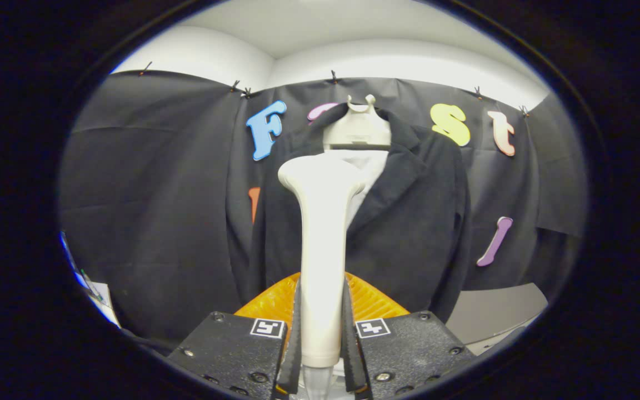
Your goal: Iron the clothes twice with a garment steamer, once on the left side and once on the right side.
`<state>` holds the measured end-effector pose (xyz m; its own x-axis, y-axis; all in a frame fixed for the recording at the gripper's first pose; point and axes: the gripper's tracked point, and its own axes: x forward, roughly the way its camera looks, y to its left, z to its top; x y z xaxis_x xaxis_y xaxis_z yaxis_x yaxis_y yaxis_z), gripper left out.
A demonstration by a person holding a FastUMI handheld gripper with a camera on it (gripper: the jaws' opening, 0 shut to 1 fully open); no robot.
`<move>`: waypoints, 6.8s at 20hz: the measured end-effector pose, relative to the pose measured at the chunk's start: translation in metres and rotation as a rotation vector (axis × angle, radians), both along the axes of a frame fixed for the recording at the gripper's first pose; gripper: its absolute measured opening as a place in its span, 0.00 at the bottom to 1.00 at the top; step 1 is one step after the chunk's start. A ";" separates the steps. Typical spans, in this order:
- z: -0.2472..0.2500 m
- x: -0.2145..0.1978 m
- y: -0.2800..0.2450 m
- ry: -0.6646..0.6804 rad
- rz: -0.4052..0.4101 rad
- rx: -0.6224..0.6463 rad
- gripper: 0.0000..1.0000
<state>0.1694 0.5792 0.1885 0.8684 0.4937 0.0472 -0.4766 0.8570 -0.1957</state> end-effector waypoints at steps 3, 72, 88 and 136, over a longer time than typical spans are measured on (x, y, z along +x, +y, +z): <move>0.016 0.004 0.023 -0.041 0.007 -0.006 0.33; -0.233 0.035 -0.008 0.361 -0.059 -0.292 0.33; -0.282 0.024 -0.029 0.449 -0.080 -0.311 0.34; -0.294 -0.201 -0.618 0.493 -0.417 0.213 0.33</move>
